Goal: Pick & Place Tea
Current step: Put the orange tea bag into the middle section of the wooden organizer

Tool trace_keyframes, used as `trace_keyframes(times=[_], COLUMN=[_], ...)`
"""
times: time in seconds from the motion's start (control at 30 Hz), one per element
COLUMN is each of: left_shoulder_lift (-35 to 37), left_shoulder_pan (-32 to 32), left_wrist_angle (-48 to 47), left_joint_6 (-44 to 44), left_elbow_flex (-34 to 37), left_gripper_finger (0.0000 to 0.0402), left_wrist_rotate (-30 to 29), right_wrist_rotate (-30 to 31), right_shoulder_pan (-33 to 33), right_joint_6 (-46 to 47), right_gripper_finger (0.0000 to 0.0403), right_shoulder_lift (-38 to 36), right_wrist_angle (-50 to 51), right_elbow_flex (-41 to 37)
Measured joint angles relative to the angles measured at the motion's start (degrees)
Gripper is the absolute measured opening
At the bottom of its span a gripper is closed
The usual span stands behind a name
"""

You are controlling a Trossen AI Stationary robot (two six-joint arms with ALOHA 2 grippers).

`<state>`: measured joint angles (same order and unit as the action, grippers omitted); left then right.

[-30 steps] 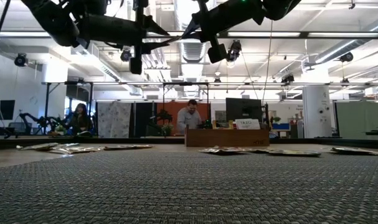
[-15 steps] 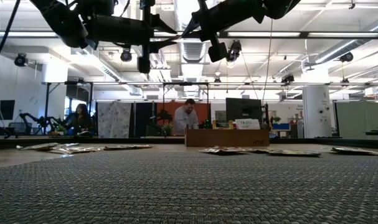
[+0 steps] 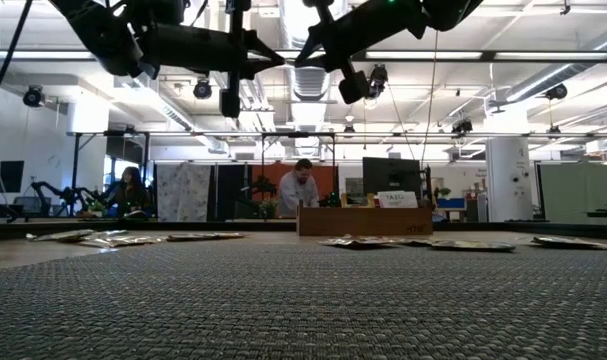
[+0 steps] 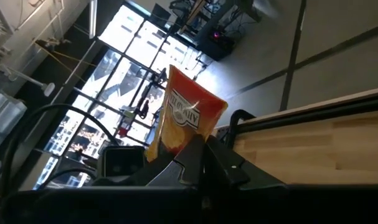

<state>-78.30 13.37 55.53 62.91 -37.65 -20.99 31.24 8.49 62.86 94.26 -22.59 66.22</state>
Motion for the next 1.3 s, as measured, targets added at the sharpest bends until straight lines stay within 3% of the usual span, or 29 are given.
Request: trace_keyframes(times=[0.33, 0.5, 0.67, 1.0, 1.3], left_shoulder_lift=[0.1, 1.0, 2.0, -3.4, -20.9], left_shoulder_pan=[1.7, 2.2, 2.7, 5.6, 13.2], left_wrist_angle=[-1.4, -7.4, -22.9, -58.9, -82.8], left_joint_6=[-4.3, -9.6, -18.4, -50.2, -71.3], left_elbow_flex=[-0.2, -1.1, -5.3, -27.5, -50.9], left_gripper_finger=[0.0002, 0.0001, 0.0001, 0.0001, 0.0000], left_wrist_rotate=[2.3, 4.0, 8.3, 22.3, 36.2], right_wrist_rotate=[-0.2, -0.2, -0.2, 2.0, 1.8], right_shoulder_pan=[-0.4, -0.6, -1.5, -4.4, -10.3], right_joint_6=[-14.2, -20.5, -22.9, -22.0, -8.0], right_gripper_finger=[0.0027, 0.0065, 0.0102, 0.0129, 0.0097], right_shoulder_lift=[-1.8, -5.1, -9.4, -16.4, -21.4], right_wrist_angle=[4.6, 19.0, 35.5, 64.4, 79.7], right_elbow_flex=[0.0, 0.0, 0.0, 0.0, -0.9])
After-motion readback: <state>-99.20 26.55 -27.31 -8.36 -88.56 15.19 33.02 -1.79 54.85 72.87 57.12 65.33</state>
